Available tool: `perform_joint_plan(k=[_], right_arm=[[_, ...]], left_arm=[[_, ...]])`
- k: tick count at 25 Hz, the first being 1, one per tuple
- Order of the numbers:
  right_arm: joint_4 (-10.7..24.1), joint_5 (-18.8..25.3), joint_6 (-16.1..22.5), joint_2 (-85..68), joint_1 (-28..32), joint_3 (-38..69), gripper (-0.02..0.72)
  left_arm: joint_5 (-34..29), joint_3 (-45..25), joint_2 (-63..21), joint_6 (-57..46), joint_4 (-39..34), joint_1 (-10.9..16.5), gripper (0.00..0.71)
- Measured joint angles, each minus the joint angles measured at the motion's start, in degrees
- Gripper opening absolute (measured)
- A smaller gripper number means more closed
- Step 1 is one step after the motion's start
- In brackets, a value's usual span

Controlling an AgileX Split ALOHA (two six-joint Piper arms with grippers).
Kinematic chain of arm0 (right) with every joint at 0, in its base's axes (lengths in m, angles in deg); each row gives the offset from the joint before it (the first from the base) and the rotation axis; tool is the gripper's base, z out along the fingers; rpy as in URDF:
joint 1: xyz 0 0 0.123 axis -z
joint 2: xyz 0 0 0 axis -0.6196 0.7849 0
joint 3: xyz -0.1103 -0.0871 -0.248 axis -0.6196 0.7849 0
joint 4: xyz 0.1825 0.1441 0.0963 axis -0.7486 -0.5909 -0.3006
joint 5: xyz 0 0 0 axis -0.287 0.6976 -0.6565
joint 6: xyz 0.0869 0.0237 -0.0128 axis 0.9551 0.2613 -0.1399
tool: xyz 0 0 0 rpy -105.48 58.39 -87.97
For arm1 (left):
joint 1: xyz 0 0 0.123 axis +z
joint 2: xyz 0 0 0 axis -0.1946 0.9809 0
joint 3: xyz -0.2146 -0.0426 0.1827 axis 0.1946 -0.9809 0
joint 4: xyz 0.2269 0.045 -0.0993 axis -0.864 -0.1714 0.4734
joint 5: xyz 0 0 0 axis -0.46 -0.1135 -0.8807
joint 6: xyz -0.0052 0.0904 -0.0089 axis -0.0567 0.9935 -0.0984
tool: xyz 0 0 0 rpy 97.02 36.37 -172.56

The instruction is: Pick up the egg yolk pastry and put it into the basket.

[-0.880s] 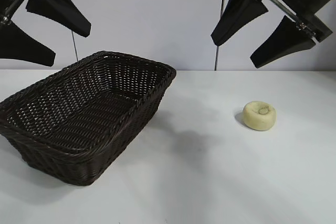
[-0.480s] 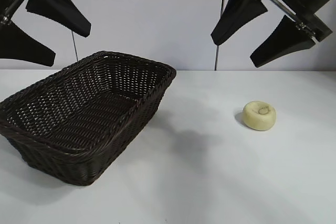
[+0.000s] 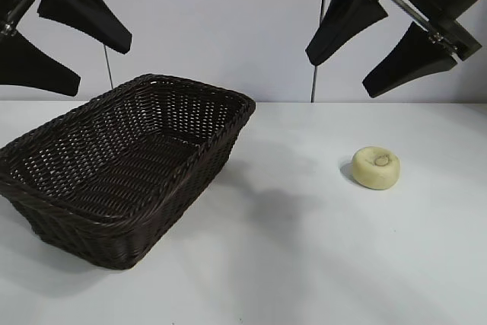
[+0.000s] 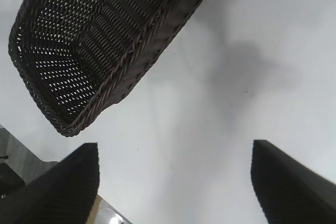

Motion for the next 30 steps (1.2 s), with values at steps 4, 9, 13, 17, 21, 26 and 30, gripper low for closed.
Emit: perform_joint_plan(k=[4,9,13,17,21,26,30], right_arm=[[0.0,-0.05,0.0,0.0,0.0,0.0,0.57],[0.0,-0.05,0.06,0.0,0.0,0.0,0.57],[0.0,-0.05,0.69,0.0,0.0,0.0,0.57],[0.0,-0.12,0.89,0.0,0.0,0.0,0.57],[0.0,-0.18,0.93,0.0,0.0,0.0,0.57],[0.0,-0.29,0.93,0.0,0.0,0.0,0.569],[0.0,-0.33,0.93,0.0,0.0,0.0,0.569]], left_arm=[[0.35,0.0,0.0,0.0,0.64,0.0,0.543],[1.11,0.02,0.0,-8.65,0.73,0.0,0.543],[0.73,0.02,0.0,-29.24,-8.68,0.0,0.543],[-0.72,-0.04,0.0,-52.13,-24.56,0.0,0.543],[-2.46,-0.08,0.0,-65.32,-33.89,0.0,0.543],[-4.4,-0.08,0.0,-73.02,-38.41,-1.06,0.543],[-5.02,-1.36,-0.1,-80.56,-42.71,-4.97,0.543]])
